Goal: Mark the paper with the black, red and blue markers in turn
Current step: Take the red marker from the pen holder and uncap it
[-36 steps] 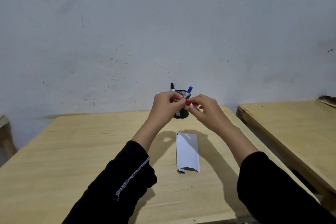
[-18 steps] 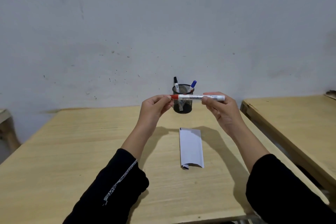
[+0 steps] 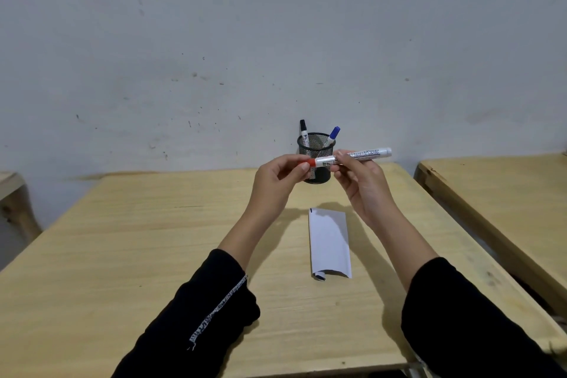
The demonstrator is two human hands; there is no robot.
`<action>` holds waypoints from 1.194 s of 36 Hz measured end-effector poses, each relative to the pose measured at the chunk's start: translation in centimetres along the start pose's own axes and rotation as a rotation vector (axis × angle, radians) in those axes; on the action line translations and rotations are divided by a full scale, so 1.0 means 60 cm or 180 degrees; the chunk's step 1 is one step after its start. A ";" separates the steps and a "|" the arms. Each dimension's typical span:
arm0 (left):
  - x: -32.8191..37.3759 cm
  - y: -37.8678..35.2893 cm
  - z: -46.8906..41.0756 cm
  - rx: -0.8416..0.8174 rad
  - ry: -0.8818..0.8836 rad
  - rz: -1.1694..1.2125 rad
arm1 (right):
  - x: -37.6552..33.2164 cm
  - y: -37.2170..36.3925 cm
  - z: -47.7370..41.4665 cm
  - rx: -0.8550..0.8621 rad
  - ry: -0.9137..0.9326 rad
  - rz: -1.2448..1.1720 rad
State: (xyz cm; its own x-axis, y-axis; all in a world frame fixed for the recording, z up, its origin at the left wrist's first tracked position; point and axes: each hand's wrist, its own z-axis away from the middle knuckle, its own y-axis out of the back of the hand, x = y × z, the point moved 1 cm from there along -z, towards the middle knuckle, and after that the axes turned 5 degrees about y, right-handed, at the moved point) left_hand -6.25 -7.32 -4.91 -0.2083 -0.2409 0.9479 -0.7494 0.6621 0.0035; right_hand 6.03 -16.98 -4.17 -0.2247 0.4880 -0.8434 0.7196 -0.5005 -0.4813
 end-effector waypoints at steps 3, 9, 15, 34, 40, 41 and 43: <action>-0.003 -0.002 -0.004 0.0049 -0.0015 -0.0109 | -0.002 -0.001 0.001 0.0024 -0.0041 -0.0003; -0.011 -0.008 -0.010 0.0043 -0.0007 -0.0235 | 0.004 0.011 0.000 0.0017 -0.0105 -0.0040; -0.024 -0.002 -0.016 0.0155 0.0274 -0.0116 | -0.001 0.023 -0.002 -0.0064 -0.0002 -0.0121; -0.113 0.056 -0.021 -0.0163 0.0854 -0.2881 | 0.036 0.078 -0.007 0.0380 -0.0300 0.0281; -0.120 0.054 -0.025 -0.0201 0.0841 -0.2807 | 0.039 0.077 -0.008 0.0388 -0.0337 0.0358; -0.122 0.055 -0.026 -0.0206 0.0844 -0.2793 | 0.040 0.077 -0.008 0.0398 -0.0339 0.0360; -0.124 0.056 -0.027 -0.0180 0.0843 -0.2724 | 0.040 0.077 -0.009 0.0431 -0.0351 0.0356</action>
State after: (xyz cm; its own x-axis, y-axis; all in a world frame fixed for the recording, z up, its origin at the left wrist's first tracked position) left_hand -6.17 -2.14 -11.43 0.5645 -0.5010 0.6560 -0.5480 0.3668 0.7518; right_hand 9.18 -17.75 -8.33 -0.2243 0.3466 -0.9108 0.6510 -0.6423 -0.4047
